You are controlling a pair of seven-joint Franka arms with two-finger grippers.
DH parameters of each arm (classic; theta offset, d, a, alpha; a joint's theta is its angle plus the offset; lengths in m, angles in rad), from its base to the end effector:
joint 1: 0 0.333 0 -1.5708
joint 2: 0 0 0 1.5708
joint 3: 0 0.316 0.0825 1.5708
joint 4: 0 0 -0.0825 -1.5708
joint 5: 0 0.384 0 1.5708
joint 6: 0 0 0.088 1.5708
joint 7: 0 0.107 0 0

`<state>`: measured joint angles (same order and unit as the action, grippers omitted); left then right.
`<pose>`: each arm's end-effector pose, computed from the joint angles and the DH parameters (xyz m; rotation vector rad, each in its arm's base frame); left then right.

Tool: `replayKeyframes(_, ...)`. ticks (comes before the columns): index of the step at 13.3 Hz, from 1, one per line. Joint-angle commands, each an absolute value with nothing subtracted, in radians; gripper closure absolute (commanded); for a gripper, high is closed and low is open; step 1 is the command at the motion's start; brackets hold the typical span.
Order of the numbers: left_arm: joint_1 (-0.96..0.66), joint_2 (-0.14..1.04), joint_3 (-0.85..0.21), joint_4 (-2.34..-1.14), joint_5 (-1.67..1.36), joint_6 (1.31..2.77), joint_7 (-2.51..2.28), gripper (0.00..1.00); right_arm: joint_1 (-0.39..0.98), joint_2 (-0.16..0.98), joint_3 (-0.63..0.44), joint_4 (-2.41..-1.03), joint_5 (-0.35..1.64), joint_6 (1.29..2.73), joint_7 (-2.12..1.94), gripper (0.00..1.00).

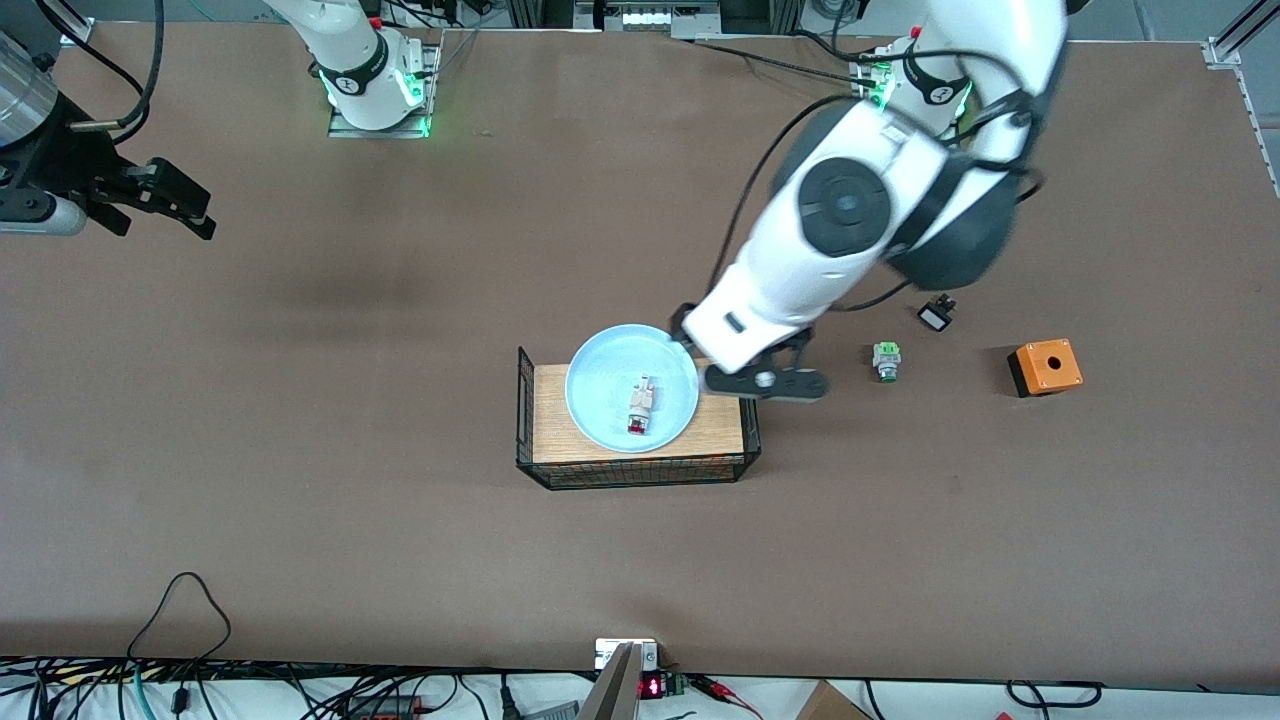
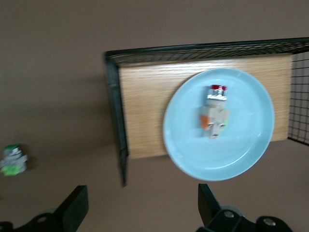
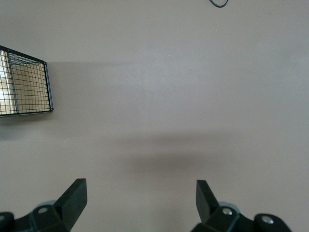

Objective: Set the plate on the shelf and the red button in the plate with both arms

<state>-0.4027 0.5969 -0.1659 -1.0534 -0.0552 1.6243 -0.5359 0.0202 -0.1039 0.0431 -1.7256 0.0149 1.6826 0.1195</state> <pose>0.6218 -0.3619 0.4951 3.0214 -0.0028 -0.1405 0.5301 0.0362 0.6172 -3.1230 0.0898 -0.0931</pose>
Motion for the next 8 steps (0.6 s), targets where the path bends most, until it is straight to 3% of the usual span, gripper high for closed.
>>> replayKeyframes(1,-0.345,0.539,-0.175,-1.072,-0.043,1.485,-0.432,0.0,0.018,-0.126,0.043,-1.738,0.003,1.692,0.117,0.0)
replayKeyframes(8,-0.166,0.486,-0.161,-1.066,0.021,1.289,-0.143,0.0,0.017,-0.124,0.043,-1.746,0.006,1.698,0.129,0.0)
